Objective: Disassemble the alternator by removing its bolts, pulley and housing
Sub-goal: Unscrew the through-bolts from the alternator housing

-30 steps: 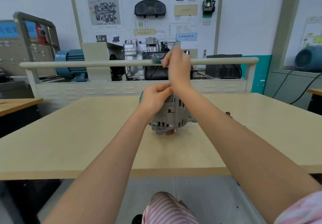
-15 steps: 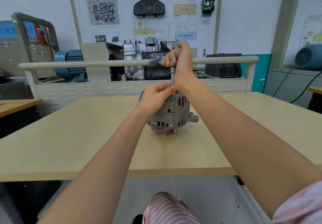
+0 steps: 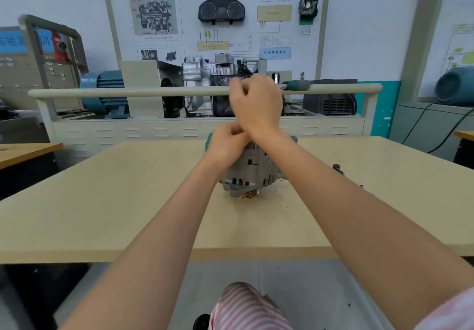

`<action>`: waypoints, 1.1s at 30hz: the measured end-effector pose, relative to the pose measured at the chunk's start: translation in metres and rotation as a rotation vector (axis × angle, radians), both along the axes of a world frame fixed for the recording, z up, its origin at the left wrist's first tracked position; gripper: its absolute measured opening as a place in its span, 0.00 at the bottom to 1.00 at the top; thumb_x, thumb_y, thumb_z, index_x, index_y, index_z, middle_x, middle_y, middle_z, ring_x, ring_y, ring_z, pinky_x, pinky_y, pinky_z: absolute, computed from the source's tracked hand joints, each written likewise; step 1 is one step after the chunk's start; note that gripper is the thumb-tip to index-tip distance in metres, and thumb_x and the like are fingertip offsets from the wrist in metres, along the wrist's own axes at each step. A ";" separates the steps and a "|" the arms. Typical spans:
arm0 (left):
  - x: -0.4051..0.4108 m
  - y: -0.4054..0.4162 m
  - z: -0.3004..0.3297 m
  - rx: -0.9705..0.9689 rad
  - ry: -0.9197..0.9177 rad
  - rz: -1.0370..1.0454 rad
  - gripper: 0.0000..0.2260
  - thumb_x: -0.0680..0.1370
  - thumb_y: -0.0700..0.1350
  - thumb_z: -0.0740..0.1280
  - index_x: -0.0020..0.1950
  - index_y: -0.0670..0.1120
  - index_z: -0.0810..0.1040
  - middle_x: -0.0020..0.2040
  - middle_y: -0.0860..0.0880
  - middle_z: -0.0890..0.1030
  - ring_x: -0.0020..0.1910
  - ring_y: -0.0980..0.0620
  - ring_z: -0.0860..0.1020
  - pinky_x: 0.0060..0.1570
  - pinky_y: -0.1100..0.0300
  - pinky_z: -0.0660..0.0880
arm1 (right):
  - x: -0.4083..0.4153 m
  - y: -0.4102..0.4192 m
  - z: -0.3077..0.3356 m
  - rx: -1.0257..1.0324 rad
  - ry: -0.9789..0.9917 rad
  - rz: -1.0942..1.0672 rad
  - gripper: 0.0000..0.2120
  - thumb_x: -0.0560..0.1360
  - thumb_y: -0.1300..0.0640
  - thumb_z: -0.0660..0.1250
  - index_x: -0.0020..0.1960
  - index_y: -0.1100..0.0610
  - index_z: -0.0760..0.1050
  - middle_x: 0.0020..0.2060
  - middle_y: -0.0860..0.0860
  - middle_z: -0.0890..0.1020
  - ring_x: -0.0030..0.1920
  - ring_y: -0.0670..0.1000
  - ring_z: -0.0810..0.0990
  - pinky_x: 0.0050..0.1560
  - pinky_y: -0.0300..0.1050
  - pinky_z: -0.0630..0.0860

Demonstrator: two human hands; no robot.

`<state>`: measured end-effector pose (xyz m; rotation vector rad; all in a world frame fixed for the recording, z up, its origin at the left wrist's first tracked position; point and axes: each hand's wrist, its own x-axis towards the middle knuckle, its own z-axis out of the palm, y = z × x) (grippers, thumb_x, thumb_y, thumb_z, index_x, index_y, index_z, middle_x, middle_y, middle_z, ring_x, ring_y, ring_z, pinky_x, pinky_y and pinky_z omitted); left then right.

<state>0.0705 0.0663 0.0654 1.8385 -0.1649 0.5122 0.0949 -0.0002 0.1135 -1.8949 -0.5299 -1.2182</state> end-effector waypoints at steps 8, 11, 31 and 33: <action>-0.002 0.001 0.003 -0.014 -0.002 -0.115 0.11 0.76 0.46 0.69 0.57 0.46 0.82 0.51 0.51 0.84 0.53 0.54 0.81 0.60 0.56 0.75 | 0.007 -0.015 0.022 0.734 0.447 0.914 0.28 0.79 0.60 0.51 0.19 0.56 0.61 0.18 0.50 0.66 0.24 0.50 0.67 0.39 0.40 0.74; 0.001 0.006 0.003 -0.022 -0.014 -0.130 0.05 0.76 0.38 0.68 0.48 0.44 0.83 0.41 0.53 0.84 0.43 0.59 0.82 0.46 0.65 0.77 | 0.001 0.000 0.007 0.433 0.178 0.525 0.24 0.79 0.62 0.54 0.24 0.56 0.62 0.21 0.51 0.66 0.26 0.50 0.65 0.33 0.43 0.67; 0.002 0.005 0.004 -0.006 0.010 -0.131 0.04 0.75 0.42 0.70 0.48 0.48 0.83 0.43 0.52 0.85 0.46 0.55 0.82 0.53 0.59 0.76 | 0.003 -0.006 0.012 0.564 0.253 0.649 0.23 0.78 0.60 0.54 0.23 0.56 0.63 0.20 0.49 0.66 0.26 0.47 0.66 0.32 0.35 0.69; 0.004 0.006 0.004 0.014 -0.002 -0.089 0.10 0.75 0.37 0.66 0.38 0.50 0.79 0.33 0.54 0.81 0.37 0.56 0.79 0.42 0.61 0.75 | 0.002 0.000 -0.002 0.213 0.011 0.226 0.19 0.76 0.59 0.57 0.26 0.55 0.64 0.24 0.47 0.67 0.30 0.45 0.65 0.35 0.36 0.64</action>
